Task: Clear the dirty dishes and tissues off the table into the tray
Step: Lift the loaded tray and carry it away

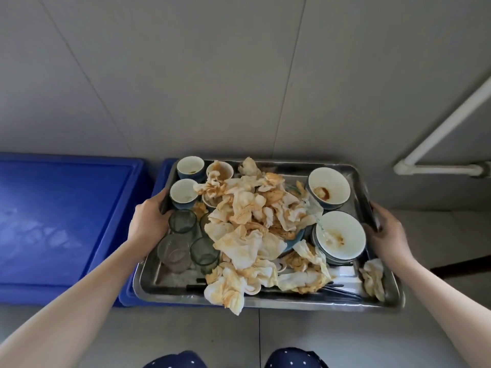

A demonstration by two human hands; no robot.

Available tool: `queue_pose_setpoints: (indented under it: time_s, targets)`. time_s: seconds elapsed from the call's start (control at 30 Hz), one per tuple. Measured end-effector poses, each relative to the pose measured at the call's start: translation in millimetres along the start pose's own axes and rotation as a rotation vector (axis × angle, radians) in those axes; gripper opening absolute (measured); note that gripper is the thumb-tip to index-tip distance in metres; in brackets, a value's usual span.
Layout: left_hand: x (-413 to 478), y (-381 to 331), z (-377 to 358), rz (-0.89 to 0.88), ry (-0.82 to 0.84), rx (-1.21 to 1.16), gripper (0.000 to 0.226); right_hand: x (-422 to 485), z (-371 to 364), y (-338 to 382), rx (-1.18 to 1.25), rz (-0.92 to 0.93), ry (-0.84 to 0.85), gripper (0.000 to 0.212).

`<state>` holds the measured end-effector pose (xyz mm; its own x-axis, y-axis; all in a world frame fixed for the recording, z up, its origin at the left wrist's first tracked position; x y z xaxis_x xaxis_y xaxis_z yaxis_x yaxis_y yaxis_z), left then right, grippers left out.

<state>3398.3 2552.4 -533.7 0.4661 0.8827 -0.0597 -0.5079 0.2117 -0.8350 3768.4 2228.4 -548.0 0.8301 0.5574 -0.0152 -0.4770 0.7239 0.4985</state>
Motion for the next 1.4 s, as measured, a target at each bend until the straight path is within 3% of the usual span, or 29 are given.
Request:
queue_pose_setpoints:
  time_s: [0.9, 1.13, 1.4]
  targets:
    - [20, 21, -11, 0.136, -0.163, -0.098, 0.061, 24, -27, 2, -0.007, -0.030, 0.014, 0.060]
    - [22, 18, -11, 0.107, -0.189, 0.073, 0.052, 28, -30, 1, -0.058, -0.051, 0.007, 0.059]
    - [25, 16, -4, 0.128, -0.080, 0.168, 0.048, 41, -24, 4, -0.308, -0.077, 0.316, 0.063]
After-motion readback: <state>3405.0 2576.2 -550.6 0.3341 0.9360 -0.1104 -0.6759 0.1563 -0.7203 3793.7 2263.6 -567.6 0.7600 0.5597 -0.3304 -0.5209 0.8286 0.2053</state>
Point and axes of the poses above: each hand's wrist, its own x-axis towards the middle knuckle, its own z-axis out of the back of the hand, y = z × x, the point moved 1 cm from there along x, towards the middle knuckle, and after that the axes turned 14 degrees about -x, right-handed, at the moved point
